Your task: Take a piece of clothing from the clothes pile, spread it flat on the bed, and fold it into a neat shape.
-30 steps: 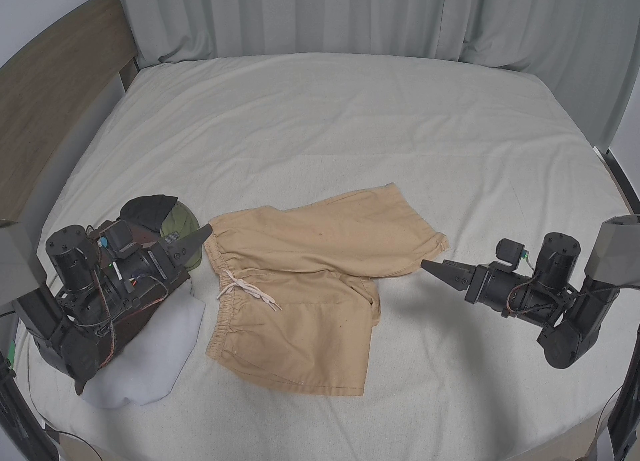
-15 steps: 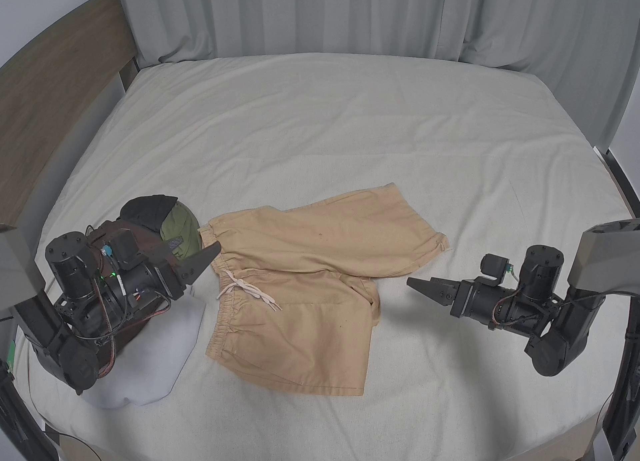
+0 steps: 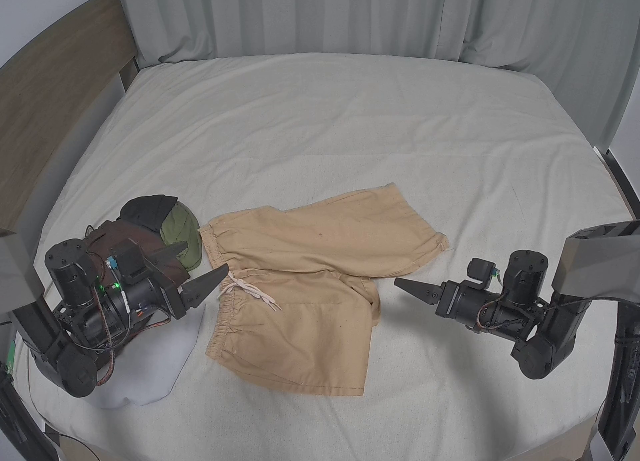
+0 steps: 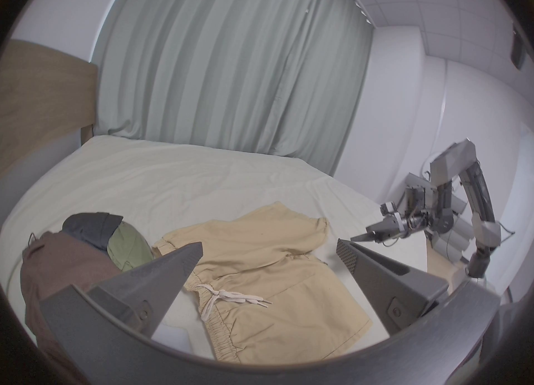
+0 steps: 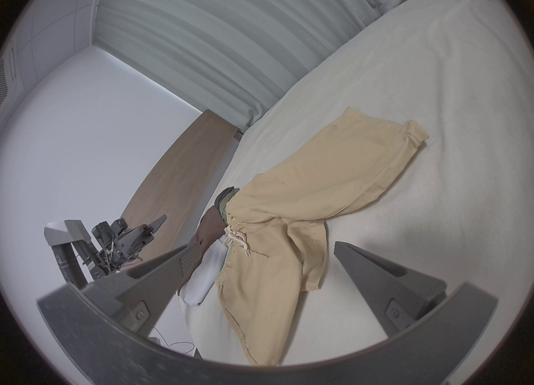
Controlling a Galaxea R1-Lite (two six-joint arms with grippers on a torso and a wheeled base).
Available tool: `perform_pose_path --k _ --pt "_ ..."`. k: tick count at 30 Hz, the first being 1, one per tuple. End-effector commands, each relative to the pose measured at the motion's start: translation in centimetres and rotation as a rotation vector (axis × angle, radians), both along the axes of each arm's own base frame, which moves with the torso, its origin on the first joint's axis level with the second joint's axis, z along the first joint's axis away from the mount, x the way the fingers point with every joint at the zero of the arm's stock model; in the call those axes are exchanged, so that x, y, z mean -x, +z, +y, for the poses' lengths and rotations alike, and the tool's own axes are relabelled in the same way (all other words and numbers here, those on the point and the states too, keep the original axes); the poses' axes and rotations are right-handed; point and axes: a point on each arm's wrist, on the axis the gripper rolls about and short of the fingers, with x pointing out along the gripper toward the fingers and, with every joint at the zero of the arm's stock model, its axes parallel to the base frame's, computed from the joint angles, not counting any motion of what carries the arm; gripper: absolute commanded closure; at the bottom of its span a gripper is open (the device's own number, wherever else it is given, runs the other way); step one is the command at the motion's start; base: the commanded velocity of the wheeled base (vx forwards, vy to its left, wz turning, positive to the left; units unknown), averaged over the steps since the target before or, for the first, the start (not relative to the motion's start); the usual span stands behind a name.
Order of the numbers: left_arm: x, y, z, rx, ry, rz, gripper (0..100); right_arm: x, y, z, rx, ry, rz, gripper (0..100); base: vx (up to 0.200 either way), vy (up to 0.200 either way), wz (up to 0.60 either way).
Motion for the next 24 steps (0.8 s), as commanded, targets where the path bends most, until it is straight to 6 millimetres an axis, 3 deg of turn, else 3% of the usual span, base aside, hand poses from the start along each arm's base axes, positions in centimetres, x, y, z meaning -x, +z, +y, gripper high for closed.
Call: perform_pose_path --k 1,24 --pt "0.3 -0.2 0.0 -0.034 -0.035 -0.015 0 -0.4 -0.9 0.8 -0.006 -0.01 0.024 0 0.0 0.0 0.0" --pt "0.5 0.3 -0.1 -0.052 -0.082 -0.051 0 -1.4 -4.4 2.1 -0.075 -0.078 0.181 0 0.0 0.0 0.0"
